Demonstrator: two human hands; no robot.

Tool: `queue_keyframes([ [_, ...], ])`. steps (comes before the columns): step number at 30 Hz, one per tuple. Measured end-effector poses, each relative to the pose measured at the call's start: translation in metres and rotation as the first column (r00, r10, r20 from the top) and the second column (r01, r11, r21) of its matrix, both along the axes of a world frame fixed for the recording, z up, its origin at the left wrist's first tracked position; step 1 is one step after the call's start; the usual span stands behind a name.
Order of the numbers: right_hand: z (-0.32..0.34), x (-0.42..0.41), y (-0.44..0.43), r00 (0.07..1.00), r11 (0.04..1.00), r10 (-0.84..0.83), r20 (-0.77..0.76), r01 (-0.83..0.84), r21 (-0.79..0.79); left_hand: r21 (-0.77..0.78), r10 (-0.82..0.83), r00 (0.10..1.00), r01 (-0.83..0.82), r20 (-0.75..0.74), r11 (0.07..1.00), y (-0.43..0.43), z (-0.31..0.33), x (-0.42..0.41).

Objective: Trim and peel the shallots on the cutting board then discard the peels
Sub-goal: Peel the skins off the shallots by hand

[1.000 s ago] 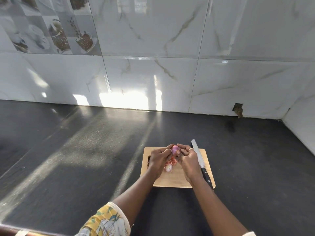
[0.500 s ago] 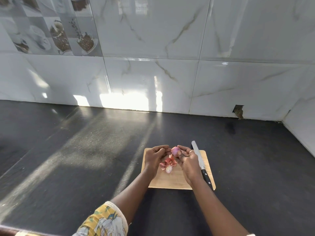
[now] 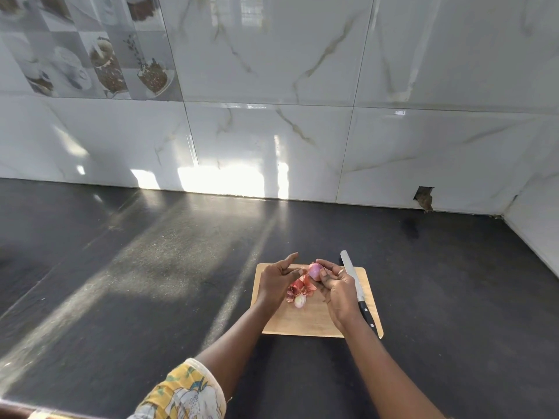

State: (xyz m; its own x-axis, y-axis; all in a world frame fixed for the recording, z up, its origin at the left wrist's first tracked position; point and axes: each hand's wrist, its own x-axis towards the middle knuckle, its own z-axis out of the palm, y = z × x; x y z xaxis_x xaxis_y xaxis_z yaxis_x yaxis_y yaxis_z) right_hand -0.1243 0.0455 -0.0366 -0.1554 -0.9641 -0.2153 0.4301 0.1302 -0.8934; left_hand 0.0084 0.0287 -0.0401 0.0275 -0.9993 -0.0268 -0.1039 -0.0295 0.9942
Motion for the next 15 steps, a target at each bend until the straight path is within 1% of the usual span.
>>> queue_keyframes([
  [2, -0.0006, 0.0, 0.0007, 1.0, 1.0, -0.003, -0.027, 0.003, -0.013, -0.042, 0.018, 0.999, -0.017, 0.038, 0.999, 0.0007, 0.0003, 0.0005],
  [5, 0.0002, 0.0008, 0.0027, 0.992, 0.999, -0.015, -0.121, 0.01, -0.044, -0.113, -0.001, 0.995, 0.012, 0.1, 0.994, 0.0063, 0.0034, -0.0015],
  [8, -0.0013, 0.0018, 0.0037, 0.975, 0.998, -0.021, -0.221, 0.007, -0.067, -0.127, -0.004, 0.989, 0.023, 0.146, 0.992, 0.0085, 0.0046, -0.0029],
  [10, -0.0022, 0.0017, 0.0037, 0.968, 0.997, -0.013, -0.252, -0.006, -0.076, -0.148, -0.003, 0.976, 0.036, 0.216, 0.988, 0.0086, 0.0045, -0.0028],
  [12, -0.0023, 0.0017, 0.0038, 0.963, 0.997, -0.01, -0.27, -0.012, -0.081, -0.208, 0.015, 0.953, 0.051, 0.304, 0.977, 0.0094, 0.0055, -0.0025],
  [15, -0.0016, 0.0025, 0.005, 0.958, 0.995, -0.01, -0.286, -0.017, -0.094, -0.297, 0.106, 0.901, 0.027, 0.421, 0.954, 0.0081, 0.0044, -0.0033],
])
